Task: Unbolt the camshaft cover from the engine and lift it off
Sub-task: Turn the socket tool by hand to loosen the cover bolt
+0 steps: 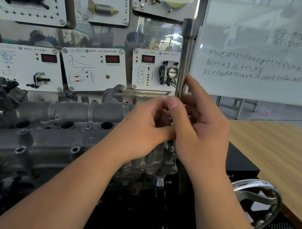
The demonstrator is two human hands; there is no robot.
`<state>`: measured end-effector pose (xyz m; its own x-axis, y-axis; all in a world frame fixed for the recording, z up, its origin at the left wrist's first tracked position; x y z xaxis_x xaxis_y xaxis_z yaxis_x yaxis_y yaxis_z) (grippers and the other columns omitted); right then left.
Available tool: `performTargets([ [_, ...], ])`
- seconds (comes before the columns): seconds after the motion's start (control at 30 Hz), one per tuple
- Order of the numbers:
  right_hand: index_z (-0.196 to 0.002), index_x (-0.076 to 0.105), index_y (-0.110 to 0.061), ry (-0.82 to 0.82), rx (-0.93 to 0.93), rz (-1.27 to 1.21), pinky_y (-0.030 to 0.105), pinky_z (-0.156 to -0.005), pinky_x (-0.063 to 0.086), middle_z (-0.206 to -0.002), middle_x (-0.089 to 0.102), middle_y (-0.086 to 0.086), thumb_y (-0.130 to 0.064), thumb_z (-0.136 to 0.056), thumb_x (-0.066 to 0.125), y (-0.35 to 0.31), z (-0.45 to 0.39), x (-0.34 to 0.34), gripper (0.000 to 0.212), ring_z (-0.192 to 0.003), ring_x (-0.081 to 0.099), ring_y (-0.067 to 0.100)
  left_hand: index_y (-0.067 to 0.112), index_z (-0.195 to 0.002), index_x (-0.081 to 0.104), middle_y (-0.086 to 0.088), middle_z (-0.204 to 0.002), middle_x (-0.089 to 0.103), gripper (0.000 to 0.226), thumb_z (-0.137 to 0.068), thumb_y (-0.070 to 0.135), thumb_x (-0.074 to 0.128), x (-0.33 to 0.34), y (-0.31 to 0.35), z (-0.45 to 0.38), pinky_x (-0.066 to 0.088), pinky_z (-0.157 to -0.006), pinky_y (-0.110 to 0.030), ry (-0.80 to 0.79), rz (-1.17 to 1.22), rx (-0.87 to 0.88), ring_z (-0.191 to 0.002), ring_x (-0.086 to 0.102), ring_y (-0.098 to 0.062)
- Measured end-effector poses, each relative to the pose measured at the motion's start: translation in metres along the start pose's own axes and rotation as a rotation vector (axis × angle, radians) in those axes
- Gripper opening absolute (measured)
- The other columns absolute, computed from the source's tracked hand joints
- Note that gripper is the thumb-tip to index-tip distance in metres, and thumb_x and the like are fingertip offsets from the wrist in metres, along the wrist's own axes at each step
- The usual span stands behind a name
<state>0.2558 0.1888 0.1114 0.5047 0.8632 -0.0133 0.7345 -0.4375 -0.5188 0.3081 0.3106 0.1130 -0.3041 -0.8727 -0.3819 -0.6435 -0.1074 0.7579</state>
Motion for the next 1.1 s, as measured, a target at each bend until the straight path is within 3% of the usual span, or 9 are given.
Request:
performTargets([
  [0.1,-0.138,0.052,-0.031,0.035,-0.057,0.026,0.027,-0.083,0.058,-0.097,0.070,-0.018,-0.027,-0.098,0.057,0.0009,0.0016,0.0030,0.041,-0.094,0.069,0.004,0.027,-0.127,0.063,-0.013,-0.114,0.074,0.046,-0.082,0.031,0.074,-0.0007,-0.0010,0.0012,0.058,-0.090,-0.057,-0.025,0.016,-0.031,-0.106,0.071,-0.035],
  [0.23,-0.146,0.049,-0.018,0.010,-0.067,0.032,0.007,-0.075,0.048,-0.096,0.069,-0.017,-0.020,-0.103,0.049,0.0041,0.0018,0.0014,0.043,-0.087,0.067,-0.002,0.030,-0.138,0.058,0.006,-0.122,0.075,0.037,-0.102,0.020,0.059,-0.0020,0.0045,0.0066,0.056,-0.096,-0.025,-0.128,0.139,-0.017,-0.117,0.069,-0.012],
  [0.33,-0.148,0.046,-0.025,-0.003,-0.032,-0.025,0.017,-0.077,0.054,-0.097,0.071,-0.012,-0.025,-0.103,0.048,0.0035,0.0008,-0.0007,0.045,-0.091,0.069,0.006,0.021,-0.141,0.056,0.001,-0.121,0.076,0.041,-0.101,0.017,0.062,-0.0026,0.0029,0.0072,0.057,-0.099,-0.036,-0.108,0.146,-0.042,-0.114,0.071,-0.016],
  [0.43,-0.139,0.051,-0.035,-0.002,-0.047,-0.039,0.030,-0.070,0.058,-0.092,0.069,-0.015,-0.037,-0.102,0.049,0.0002,-0.0012,0.0000,0.037,-0.083,0.071,0.014,0.024,-0.128,0.062,-0.006,-0.106,0.078,0.046,-0.087,0.041,0.073,-0.0009,0.0044,0.0058,0.059,-0.091,-0.057,-0.051,0.051,-0.045,-0.100,0.075,-0.029],
  [0.53,-0.119,0.060,-0.036,-0.001,-0.045,-0.050,0.042,-0.066,0.057,-0.085,0.064,-0.015,-0.035,-0.101,0.051,0.0002,-0.0025,0.0007,0.020,-0.076,0.068,0.018,0.027,-0.119,0.064,-0.007,-0.099,0.077,0.049,-0.077,0.053,0.069,-0.0001,0.0024,0.0038,0.058,-0.088,-0.059,-0.028,-0.005,-0.038,-0.096,0.075,-0.031],
  [0.73,-0.112,0.065,-0.015,-0.026,-0.071,0.014,0.006,-0.060,0.038,-0.070,0.057,-0.019,-0.023,-0.107,0.045,0.0035,-0.0023,-0.0019,0.022,-0.065,0.056,0.000,0.031,-0.136,0.059,0.006,-0.121,0.075,0.035,-0.101,0.032,0.060,-0.0009,-0.0004,0.0035,0.054,-0.105,-0.037,-0.121,0.131,-0.001,-0.118,0.069,-0.013],
  [0.9,-0.150,0.046,-0.014,-0.056,-0.023,-0.057,0.012,-0.066,0.046,-0.070,0.063,-0.016,-0.025,-0.107,0.042,0.0058,-0.0041,-0.0009,0.044,-0.072,0.066,0.006,0.031,-0.137,0.060,0.017,-0.092,0.073,0.043,-0.095,0.025,0.066,0.0021,0.0010,0.0012,0.056,-0.090,-0.028,-0.118,0.157,0.016,-0.099,0.072,-0.007],
  [1.0,-0.149,0.047,-0.020,-0.069,-0.026,-0.089,0.017,-0.066,0.050,-0.072,0.063,-0.015,-0.027,-0.106,0.047,0.0026,-0.0039,0.0000,0.044,-0.072,0.068,0.011,0.045,-0.110,0.067,0.021,-0.075,0.065,0.026,-0.085,0.042,0.069,0.0017,0.0036,-0.0004,0.057,-0.076,-0.024,-0.071,0.007,0.044,-0.078,0.068,-0.001],
  [1.1,-0.126,0.061,-0.031,-0.054,-0.045,-0.058,0.016,-0.065,0.050,-0.074,0.063,-0.018,-0.024,-0.103,0.050,0.0003,-0.0025,0.0003,0.026,-0.072,0.068,0.012,0.035,-0.101,0.066,0.017,-0.072,0.060,0.030,-0.076,0.053,0.063,0.0005,0.0039,-0.0002,0.061,-0.075,-0.037,-0.047,-0.078,0.035,-0.075,0.066,-0.007],
])
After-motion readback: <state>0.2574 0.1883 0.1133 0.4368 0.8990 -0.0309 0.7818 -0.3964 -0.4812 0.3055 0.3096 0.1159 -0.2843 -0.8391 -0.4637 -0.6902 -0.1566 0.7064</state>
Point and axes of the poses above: each hand's wrist, its own z-axis away from the middle knuckle, its own x-axis out of the palm, y = z × x, the point moved 1 cm from there along -z, towards the middle knuckle
